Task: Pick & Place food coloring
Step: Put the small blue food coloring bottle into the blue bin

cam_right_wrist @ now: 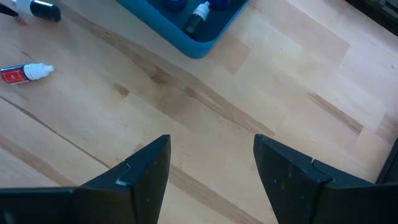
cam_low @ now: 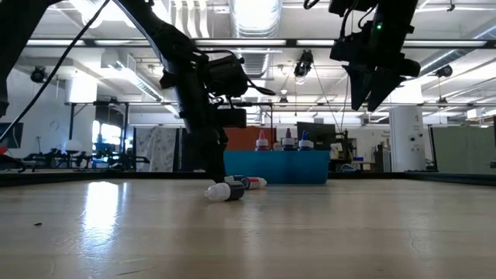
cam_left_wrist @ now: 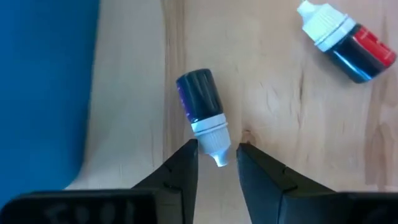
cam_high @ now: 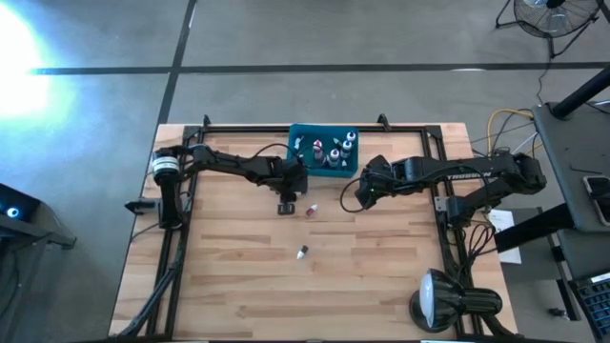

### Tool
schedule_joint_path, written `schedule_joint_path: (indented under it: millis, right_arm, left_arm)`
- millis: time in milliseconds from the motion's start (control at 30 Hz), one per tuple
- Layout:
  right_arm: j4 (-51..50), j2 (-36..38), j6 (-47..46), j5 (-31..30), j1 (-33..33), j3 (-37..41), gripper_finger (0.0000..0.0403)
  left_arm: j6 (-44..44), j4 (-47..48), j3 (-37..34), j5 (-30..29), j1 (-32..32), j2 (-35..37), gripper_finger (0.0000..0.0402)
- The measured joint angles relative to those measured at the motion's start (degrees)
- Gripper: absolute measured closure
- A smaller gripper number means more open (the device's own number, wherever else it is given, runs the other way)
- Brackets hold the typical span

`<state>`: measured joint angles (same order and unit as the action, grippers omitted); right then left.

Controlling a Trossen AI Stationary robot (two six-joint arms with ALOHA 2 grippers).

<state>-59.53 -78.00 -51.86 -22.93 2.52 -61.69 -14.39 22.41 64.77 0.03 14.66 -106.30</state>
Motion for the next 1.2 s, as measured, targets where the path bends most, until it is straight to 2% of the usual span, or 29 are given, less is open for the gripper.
schedule_joint_path:
  millis: [300,533,1033,1200]
  right_arm:
    - [0.0,0.0,0.0,-0.2,0.0,0.0,0.0179]
    - [0.0,0.0,-0.1,-0.3,0.0,0.0,0.0179]
    - [0.0,0.0,0.0,-1.3,0.0,0.0,0.0179]
    - [0.0,0.0,-0.2,-1.3,0.0,0.0,0.0179]
  left_arm:
    - [1.2,-1.5,0.0,0.0,0.1,-0.4,0.0313]
    - [5.6,-1.7,0.3,-1.2,0.3,-1.5,0.0313]
    - [6.5,-2.9,0.1,-1.6,0.4,-1.7,0.0315]
    - [7.3,-4.0,0.1,-2.0,0.5,-1.8,0.0334]
